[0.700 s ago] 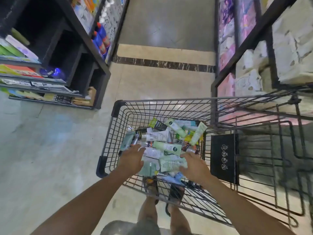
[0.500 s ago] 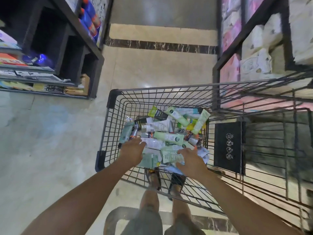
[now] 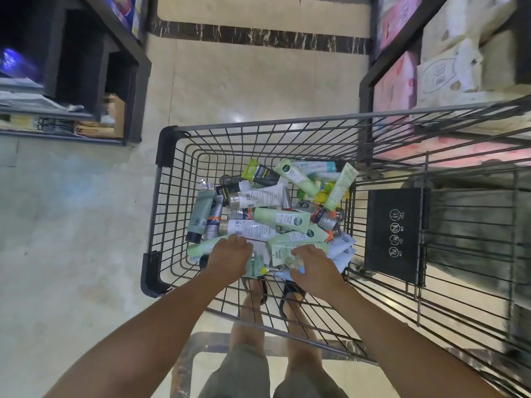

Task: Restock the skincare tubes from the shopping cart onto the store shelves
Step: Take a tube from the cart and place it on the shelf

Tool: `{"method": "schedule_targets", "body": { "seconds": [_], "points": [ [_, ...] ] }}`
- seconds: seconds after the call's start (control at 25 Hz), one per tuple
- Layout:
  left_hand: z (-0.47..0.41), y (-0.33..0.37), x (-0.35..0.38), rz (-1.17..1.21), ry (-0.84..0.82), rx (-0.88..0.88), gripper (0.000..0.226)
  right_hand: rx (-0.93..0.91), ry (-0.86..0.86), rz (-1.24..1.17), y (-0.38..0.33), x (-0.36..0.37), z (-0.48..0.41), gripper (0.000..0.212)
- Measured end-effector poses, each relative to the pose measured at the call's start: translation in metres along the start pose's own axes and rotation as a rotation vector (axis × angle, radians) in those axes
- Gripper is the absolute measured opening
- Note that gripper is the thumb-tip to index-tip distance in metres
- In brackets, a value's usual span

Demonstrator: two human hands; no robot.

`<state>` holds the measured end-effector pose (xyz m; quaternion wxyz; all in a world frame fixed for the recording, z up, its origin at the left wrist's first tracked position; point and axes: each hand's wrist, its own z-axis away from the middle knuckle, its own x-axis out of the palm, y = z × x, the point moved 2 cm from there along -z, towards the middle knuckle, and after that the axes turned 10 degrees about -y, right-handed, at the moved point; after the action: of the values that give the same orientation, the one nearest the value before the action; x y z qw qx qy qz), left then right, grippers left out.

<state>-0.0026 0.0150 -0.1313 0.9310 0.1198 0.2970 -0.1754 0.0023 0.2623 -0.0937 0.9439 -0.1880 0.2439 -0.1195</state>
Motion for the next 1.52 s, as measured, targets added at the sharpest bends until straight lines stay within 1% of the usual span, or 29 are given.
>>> {"method": "schedule_targets", "body": {
  "seconds": [0.12,0.2,0.28,0.4,0.56,0.64,0.72,0.8,0.88,0.96,1.04,1.08,1.12,1.16,1.2,1.28,1.36,1.44,1.52],
  "points": [
    [0.006,-0.003,-0.009,0.091,-0.005,0.012,0.036,-0.007,-0.007,-0.015,-0.001,0.001,0.001,0.053],
    [0.017,-0.012,-0.015,0.231,0.04,-0.013,0.029,-0.013,-0.016,-0.031,-0.005,0.001,0.003,0.051],
    [0.033,-0.018,-0.027,0.454,0.084,-0.01,0.023,-0.011,-0.028,-0.065,-0.009,-0.001,0.005,0.049],
    [0.054,-0.026,-0.047,0.898,0.172,0.03,0.015,-0.051,-0.011,-0.174,-0.021,-0.004,0.007,0.044],
    [0.062,-0.034,-0.07,1.331,0.221,0.051,0.023,-0.069,-0.03,-0.497,-0.049,-0.014,0.004,0.038],
    [0.064,-0.034,-0.085,1.446,0.203,0.04,0.021,-0.123,-0.067,-0.636,-0.064,-0.019,0.002,0.041],
    [0.063,-0.032,-0.097,1.529,0.178,0.068,0.019,-0.204,-0.106,-0.732,-0.076,-0.023,-0.002,0.039],
    [0.061,-0.032,-0.103,1.594,0.157,0.087,0.02,-0.239,-0.125,-0.778,-0.083,-0.026,-0.007,0.036],
    [0.056,-0.033,-0.105,1.637,0.139,0.078,0.019,-0.233,-0.106,-0.792,-0.084,-0.026,-0.013,0.039],
    [0.051,-0.037,-0.1,1.66,0.12,0.056,0.016,-0.205,-0.079,-0.799,-0.078,-0.021,-0.018,0.043],
    [0.047,-0.049,-0.09,1.606,0.177,-0.051,0.02,-0.17,-0.049,-0.801,-0.069,-0.016,-0.02,0.035],
    [0.045,-0.058,-0.084,1.502,0.246,-0.15,0.018,-0.157,-0.036,-0.808,-0.064,-0.014,-0.021,0.032],
    [0.041,-0.069,-0.079,1.335,0.315,-0.256,0.016,-0.147,-0.022,-0.81,-0.059,-0.013,-0.021,0.029],
    [0.036,-0.078,-0.075,1.122,0.365,-0.349,0.019,-0.128,-0.008,-0.804,-0.055,-0.012,-0.021,0.026],
    [0.032,-0.086,-0.074,0.934,0.379,-0.415,0.022,-0.112,0.004,-0.805,-0.052,-0.012,-0.02,0.024],
    [0.016,-0.098,-0.072,0.693,0.31,-0.514,0.027,-0.085,0.034,-0.83,-0.045,-0.011,-0.024,0.019],
    [-0.003,-0.104,-0.069,0.558,0.171,-0.563,0.027,-0.062,0.062,-0.828,-0.039,-0.01,-0.03,0.016],
    [-0.023,-0.108,-0.065,0.485,0.075,-0.551,0.026,-0.039,0.081,-0.835,-0.033,-0.009,-0.037,0.015],
    [-0.04,-0.112,-0.063,0.472,0.04,-0.556,0.022,-0.009,0.088,-0.853,-0.027,-0.007,-0.042,0.013]
  ]
}}
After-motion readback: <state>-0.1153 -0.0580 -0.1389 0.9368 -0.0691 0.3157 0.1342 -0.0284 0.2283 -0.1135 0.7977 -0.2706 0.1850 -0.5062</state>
